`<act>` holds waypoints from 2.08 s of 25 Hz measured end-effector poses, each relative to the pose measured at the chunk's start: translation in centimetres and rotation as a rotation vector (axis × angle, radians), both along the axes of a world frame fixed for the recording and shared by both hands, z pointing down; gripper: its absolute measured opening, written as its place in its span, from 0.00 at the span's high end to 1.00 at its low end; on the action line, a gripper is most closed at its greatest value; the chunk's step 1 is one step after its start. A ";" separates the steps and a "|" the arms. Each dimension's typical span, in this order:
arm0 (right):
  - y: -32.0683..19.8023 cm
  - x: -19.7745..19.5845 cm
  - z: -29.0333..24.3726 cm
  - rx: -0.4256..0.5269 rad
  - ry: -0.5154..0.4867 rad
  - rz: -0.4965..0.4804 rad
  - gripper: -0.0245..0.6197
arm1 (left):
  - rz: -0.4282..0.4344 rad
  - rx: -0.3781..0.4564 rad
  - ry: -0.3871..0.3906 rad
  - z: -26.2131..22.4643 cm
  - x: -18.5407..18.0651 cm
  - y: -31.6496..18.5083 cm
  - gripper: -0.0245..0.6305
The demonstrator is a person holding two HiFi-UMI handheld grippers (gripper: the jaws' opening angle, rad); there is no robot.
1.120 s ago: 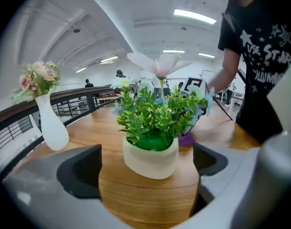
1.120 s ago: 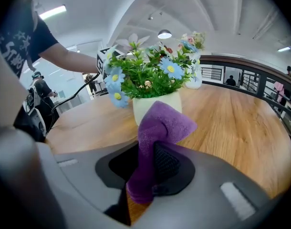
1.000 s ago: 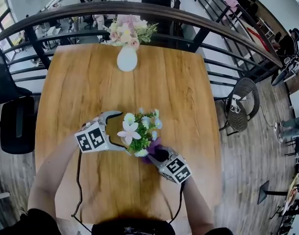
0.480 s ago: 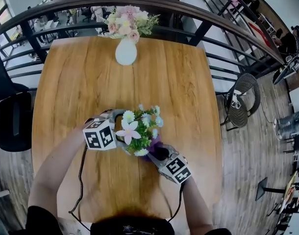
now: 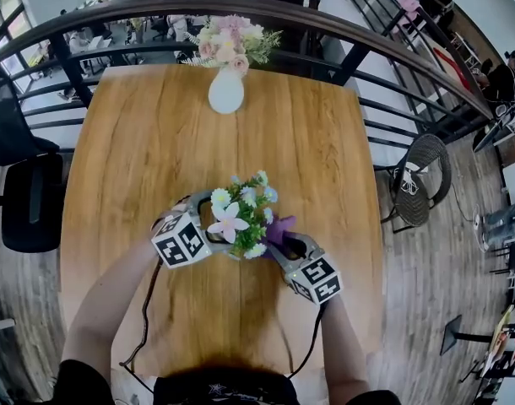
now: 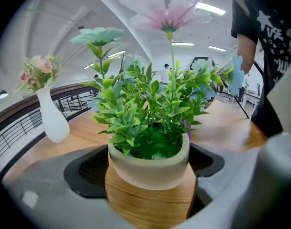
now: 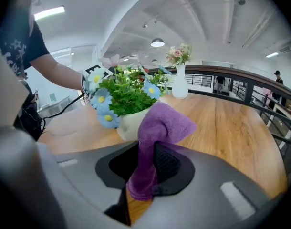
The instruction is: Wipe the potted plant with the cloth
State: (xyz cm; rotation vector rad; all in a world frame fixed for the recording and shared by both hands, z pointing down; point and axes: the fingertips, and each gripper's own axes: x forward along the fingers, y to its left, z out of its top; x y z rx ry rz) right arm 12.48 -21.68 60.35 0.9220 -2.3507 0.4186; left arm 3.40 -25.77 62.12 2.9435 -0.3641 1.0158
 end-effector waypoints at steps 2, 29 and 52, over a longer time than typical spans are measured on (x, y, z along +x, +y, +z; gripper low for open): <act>-1.4 -0.3 -0.3 0.025 0.009 -0.021 0.83 | -0.051 -0.001 0.004 0.0 -0.1 0.1 0.13; 2.9 -5.3 1.0 -0.029 0.035 -0.090 0.83 | -0.412 -0.036 0.011 0.8 -0.4 1.1 0.13; 2.1 -1.7 1.1 -0.087 0.069 0.331 0.83 | -0.316 0.037 -0.140 1.9 0.0 5.3 0.13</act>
